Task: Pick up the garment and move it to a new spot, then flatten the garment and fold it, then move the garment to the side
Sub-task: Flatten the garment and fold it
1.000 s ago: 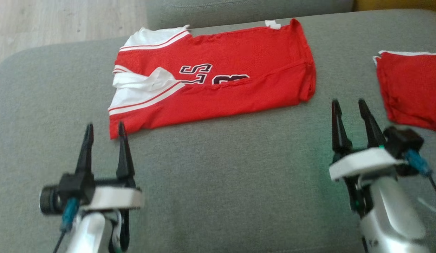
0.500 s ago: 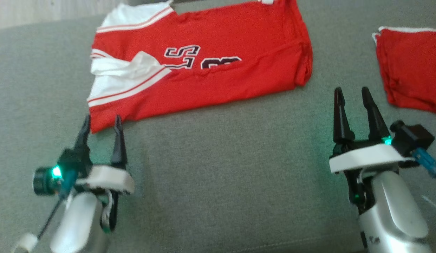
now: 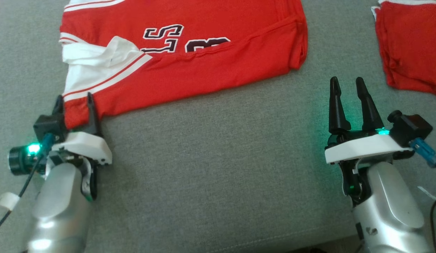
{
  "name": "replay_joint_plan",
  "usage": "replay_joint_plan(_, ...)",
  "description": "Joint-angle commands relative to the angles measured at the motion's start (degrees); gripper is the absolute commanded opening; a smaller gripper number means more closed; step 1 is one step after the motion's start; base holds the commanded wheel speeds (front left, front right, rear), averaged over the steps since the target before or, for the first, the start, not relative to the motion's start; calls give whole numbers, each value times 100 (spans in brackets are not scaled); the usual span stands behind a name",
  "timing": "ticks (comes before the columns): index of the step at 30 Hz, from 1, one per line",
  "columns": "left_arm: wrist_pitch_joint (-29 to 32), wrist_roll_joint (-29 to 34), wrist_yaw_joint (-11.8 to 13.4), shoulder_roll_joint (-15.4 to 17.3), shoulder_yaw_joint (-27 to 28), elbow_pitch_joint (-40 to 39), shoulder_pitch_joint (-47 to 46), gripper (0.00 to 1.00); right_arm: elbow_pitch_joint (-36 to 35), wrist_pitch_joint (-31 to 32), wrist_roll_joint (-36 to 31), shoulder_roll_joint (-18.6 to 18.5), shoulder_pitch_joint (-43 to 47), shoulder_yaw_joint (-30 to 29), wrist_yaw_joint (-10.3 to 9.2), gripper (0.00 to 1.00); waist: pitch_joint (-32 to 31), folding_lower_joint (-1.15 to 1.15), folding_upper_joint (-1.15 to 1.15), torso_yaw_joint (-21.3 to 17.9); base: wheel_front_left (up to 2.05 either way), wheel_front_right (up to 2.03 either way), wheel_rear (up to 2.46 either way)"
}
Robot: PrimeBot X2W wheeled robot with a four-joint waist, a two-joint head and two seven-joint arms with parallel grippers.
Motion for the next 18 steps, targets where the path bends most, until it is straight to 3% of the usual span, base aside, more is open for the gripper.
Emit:
replay_joint_plan(1, 41, -6, 109, 252, 219, 28, -185, 100, -168, -61, 41, 21, -157, 156, -5, 100, 27, 0, 0, -26, 0, 0, 0)
replay_joint_plan(4, 46, 10, 280, 311, 253, 291, -223, 100, -175, -61, 89, 21, -184, 205, -5, 100, 48, 0, 0, -47, 0, 0, 0)
replay_joint_plan(9, 505, -34, 15, 290, 77, 625, -230, 99, -156, -61, 131, 21, -210, 258, -5, 100, 32, 0, 0, -60, 0, 0, 0)
replay_joint_plan(10, 562, -50, -35, 283, 55, 655, -244, 33, -146, -61, 134, 21, -220, 265, -5, 100, 22, 0, 0, -62, 0, 0, 0)
replay_joint_plan(11, 578, -60, -72, 279, 36, 660, -254, 0, -133, -61, 135, 21, -231, 276, -5, 100, 7, 0, 0, -66, 0, 0, 0)
replay_joint_plan(18, -25, -78, -201, 249, -21, 274, -312, 0, 75, -61, -144, 21, -383, 253, -5, 100, -154, 0, 0, 3, 0, 0, 0)
